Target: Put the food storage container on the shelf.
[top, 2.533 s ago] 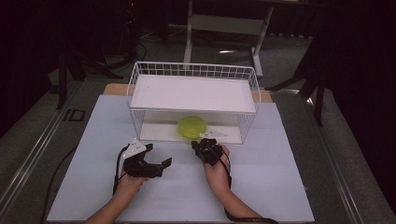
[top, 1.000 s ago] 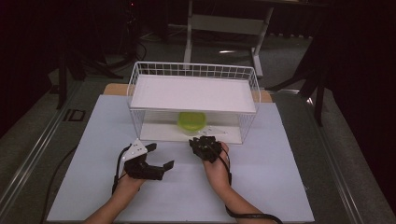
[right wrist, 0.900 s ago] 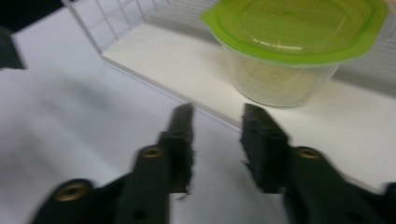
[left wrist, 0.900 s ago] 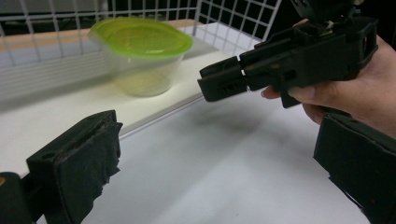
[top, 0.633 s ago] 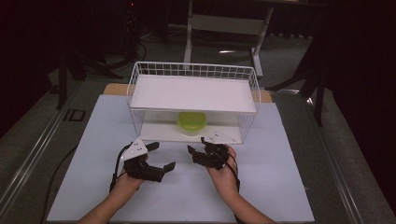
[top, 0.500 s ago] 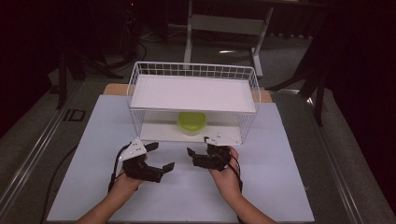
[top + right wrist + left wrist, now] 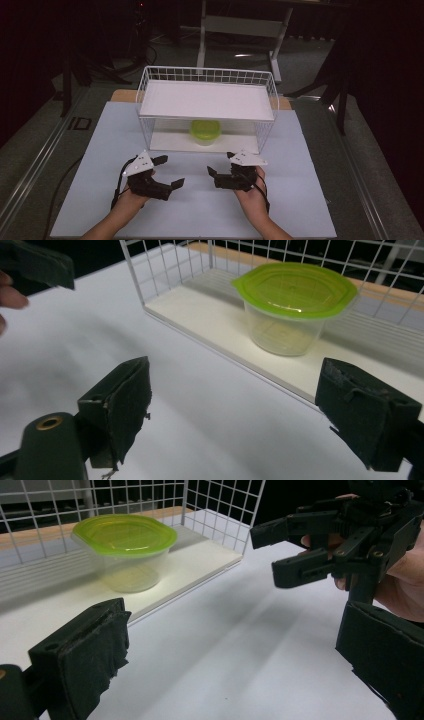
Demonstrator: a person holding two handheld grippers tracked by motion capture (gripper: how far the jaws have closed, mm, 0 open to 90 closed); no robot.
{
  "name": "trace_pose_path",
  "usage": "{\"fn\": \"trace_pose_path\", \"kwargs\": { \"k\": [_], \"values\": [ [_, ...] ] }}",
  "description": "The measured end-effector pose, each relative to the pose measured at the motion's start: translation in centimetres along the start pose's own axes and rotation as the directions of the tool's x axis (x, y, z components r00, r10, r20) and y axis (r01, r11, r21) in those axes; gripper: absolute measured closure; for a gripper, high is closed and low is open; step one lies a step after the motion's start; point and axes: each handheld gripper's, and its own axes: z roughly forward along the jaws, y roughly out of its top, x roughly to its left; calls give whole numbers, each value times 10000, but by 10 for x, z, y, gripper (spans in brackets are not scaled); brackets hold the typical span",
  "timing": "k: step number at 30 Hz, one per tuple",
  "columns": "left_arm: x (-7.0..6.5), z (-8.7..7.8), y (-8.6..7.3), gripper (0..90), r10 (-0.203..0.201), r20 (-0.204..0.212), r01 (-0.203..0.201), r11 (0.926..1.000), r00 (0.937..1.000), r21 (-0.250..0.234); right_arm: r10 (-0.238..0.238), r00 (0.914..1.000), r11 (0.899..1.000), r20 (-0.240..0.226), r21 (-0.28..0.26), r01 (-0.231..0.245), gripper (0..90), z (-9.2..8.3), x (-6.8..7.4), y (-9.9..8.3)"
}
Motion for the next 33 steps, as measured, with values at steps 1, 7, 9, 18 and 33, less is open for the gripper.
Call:
{"fn": "trace_pose_path", "kwargs": {
  "k": [1, 7, 9, 18, 33],
  "values": [
    [0, 0, -1, 13, -32, 49, 32, 10000, 10000, 26, -18, 10000, 10000, -32, -11, 18, 146, -3, 0, -1],
    [2, -7, -12, 13, -105, -33, 105, 9999, 9999, 137, 114, 9999, 9998, -21, -147, -114, 150, -24, -6, -7],
    [4, -9, -15, 13, -156, -121, 158, 9998, 9998, 148, 123, 9999, 9999, 54, -64, -123, 150, -29, -9, -10],
    [5, -24, -20, 13, -234, -319, 240, 9996, 9992, 178, 456, 9987, 9989, 220, 83, -458, 152, -50, -23, -25],
    [5, -35, -30, 13, -421, -145, 423, 9991, 9990, 77, 380, 9988, 9981, 313, 478, -395, 154, -74, -38, -50]
  ]
}}
